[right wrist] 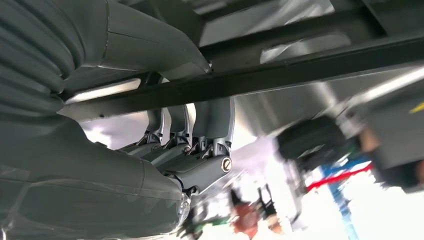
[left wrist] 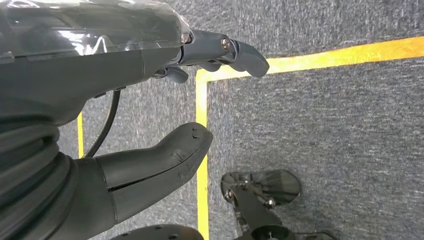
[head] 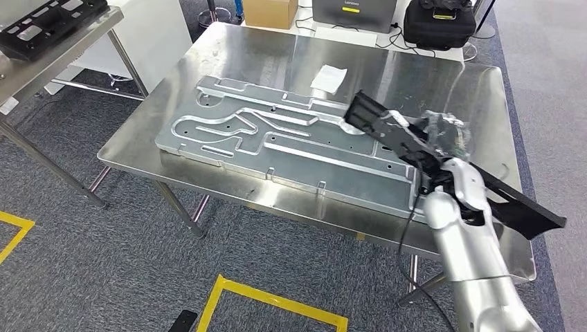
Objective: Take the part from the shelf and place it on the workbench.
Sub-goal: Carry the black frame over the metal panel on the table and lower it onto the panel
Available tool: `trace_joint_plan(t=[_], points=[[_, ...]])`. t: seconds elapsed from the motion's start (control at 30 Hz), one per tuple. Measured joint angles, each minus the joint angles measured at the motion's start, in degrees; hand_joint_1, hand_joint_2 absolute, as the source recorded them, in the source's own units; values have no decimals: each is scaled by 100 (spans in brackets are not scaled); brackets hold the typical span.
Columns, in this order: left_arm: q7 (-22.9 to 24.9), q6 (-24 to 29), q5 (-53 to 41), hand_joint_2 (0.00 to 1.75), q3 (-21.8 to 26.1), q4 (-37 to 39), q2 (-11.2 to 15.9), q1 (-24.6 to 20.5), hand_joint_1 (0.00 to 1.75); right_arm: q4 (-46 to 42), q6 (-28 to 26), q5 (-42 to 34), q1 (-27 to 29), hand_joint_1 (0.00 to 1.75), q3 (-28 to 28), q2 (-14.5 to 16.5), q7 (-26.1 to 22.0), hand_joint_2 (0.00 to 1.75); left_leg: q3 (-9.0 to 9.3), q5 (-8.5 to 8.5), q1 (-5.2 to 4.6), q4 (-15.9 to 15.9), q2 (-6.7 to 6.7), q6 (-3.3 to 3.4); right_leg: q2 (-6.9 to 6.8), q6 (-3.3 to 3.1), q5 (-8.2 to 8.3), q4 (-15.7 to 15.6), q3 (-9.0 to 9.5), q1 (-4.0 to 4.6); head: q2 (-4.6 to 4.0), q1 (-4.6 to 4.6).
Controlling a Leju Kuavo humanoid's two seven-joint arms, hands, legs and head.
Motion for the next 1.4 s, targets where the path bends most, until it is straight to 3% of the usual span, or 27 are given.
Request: trace_joint_plan(t=[0.17, 0.43, 0.73, 1.4], points=[[60, 2, 0, 175, -104, 0, -14, -22, 0, 596, -10, 71, -439, 175, 319, 609, 55, 175, 6, 8, 1, -6, -8, -13, -5, -2, 0, 1, -1, 5, 0, -1], [101, -5, 43, 175, -148, 1, -15, -5, 0, 1018, 54, 175, -682, 175, 591, 968, 44, 175, 10, 1, 0, -6, -4, -28, -1, -3, 1, -6, 8, 3, 0, 3], [26, -46, 203, 175, -146, 1, -15, 43, 0, 1213, 117, 226, -674, 175, 881, 1142, -112, 175, 11, -1, 0, -6, -4, -29, -2, -3, 1, -10, 8, 3, 0, 3], [100, 2, 190, 175, -207, 2, -15, 53, 0, 1219, 173, 20, -505, 175, 903, 1100, -152, 175, 13, -1, 0, -6, -3, -30, -1, -3, 1, -14, 6, 6, 0, 3]])
